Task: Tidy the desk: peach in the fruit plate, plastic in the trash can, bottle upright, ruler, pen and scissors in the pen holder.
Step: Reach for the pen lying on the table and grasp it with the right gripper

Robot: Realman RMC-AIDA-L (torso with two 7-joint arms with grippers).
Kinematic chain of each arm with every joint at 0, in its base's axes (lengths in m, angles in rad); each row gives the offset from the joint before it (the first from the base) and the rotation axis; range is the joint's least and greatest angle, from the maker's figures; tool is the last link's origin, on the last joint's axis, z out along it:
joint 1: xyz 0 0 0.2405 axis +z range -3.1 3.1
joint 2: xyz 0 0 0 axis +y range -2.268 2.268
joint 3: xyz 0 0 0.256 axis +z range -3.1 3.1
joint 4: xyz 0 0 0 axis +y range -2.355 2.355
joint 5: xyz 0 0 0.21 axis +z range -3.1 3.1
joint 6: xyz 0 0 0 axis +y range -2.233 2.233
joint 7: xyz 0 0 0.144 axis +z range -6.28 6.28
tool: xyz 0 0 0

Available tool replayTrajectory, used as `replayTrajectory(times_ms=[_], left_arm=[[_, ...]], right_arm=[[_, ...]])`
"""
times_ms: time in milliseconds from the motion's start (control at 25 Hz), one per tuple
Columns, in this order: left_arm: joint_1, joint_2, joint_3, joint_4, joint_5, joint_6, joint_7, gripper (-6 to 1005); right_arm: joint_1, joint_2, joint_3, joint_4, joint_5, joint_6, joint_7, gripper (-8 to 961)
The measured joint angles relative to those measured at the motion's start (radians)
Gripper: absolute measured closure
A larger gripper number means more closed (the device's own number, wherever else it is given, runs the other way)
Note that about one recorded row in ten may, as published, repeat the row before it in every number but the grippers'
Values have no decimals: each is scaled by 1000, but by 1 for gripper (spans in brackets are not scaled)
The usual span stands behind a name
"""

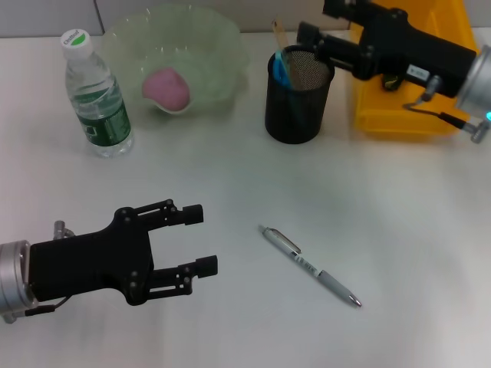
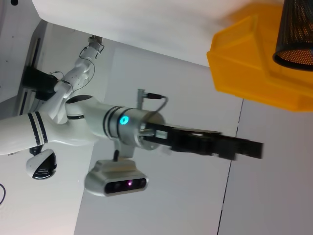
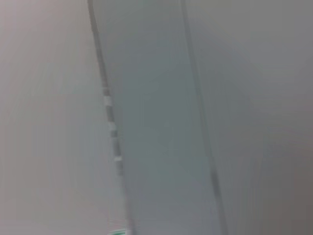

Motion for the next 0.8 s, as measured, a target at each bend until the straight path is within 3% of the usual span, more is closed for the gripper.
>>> replayTrajectory(times_ms=[200, 400, 800], left_arm=[[0, 6, 11, 0, 0, 6, 0, 245], [0, 9, 31, 2, 0, 6, 0, 245], [23, 25, 38, 13, 20, -22, 67, 245]], right_arm=[[-19, -28, 21, -23, -105, -151, 75, 234], [-20, -34, 87, -64, -271, -258, 160, 235], [-4, -40, 105, -101, -484, -294, 269, 235]])
